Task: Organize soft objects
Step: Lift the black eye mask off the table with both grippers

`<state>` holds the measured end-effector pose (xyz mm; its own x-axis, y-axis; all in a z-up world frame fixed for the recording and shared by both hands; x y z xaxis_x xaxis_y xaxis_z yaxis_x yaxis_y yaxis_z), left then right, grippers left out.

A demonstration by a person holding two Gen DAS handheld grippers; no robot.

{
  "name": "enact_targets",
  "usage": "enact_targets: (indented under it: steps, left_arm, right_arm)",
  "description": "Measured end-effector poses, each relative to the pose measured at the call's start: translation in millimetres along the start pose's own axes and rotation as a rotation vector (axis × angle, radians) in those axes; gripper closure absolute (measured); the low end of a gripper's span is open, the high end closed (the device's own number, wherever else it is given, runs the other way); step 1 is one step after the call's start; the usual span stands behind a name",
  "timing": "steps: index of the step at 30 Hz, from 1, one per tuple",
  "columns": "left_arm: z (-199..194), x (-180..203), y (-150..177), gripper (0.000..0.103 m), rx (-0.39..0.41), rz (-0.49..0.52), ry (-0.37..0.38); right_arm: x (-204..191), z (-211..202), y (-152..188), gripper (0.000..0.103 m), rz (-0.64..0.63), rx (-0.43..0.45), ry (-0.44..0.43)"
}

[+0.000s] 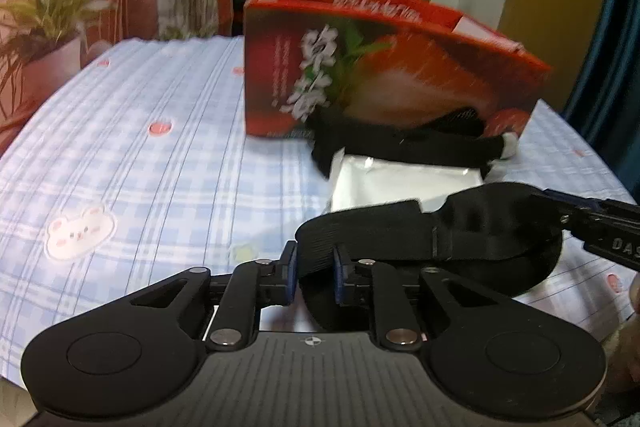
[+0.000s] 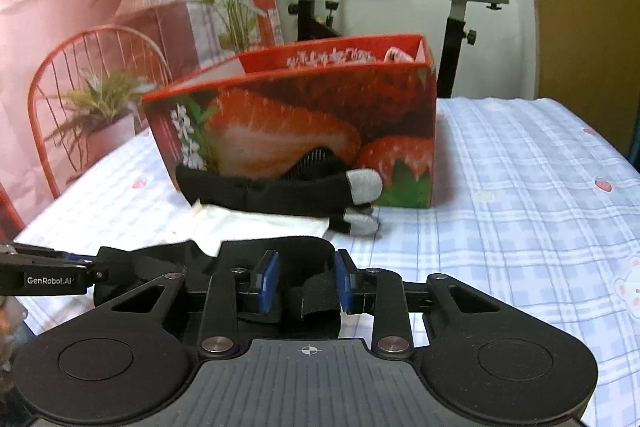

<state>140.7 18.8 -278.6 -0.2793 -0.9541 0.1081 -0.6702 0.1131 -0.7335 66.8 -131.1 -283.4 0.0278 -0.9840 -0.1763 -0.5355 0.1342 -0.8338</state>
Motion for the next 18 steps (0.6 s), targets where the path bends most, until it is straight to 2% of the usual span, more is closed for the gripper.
enact_targets:
  steps: [4, 13, 18]
  left_arm:
    - [-6.3, 6.7, -3.8, 0.085, 0.035, 0.015, 0.024]
    - [-7.3, 6.2, -2.8, 0.086, 0.040, 0.005, 0.029]
    - [-6.5, 4.3, -2.7, 0.090, 0.041, 0.001, 0.024]
  right_arm:
    - [-2.3, -4.0, -3.2, 0.075, -0.005, 0.018, -0.006]
    - [-6.8, -5.3, -3.2, 0.076, -0.019, 0.024, -0.015]
    - [-4.1, -5.1, -2.7, 0.084, -0.001, 0.020, -0.008]
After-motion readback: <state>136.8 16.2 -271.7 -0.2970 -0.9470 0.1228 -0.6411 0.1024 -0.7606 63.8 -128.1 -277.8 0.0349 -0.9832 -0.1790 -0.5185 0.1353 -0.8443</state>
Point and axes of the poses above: each gripper's, at about its wrist camera, not at the fingertips, and z roughly the way its jaws point, x to its right, y to its underside, the point moved 5 cm from there along z, roughly the way its jaws point, and after that the axes turned 2 degrees about -z, right-handed, at the moved point
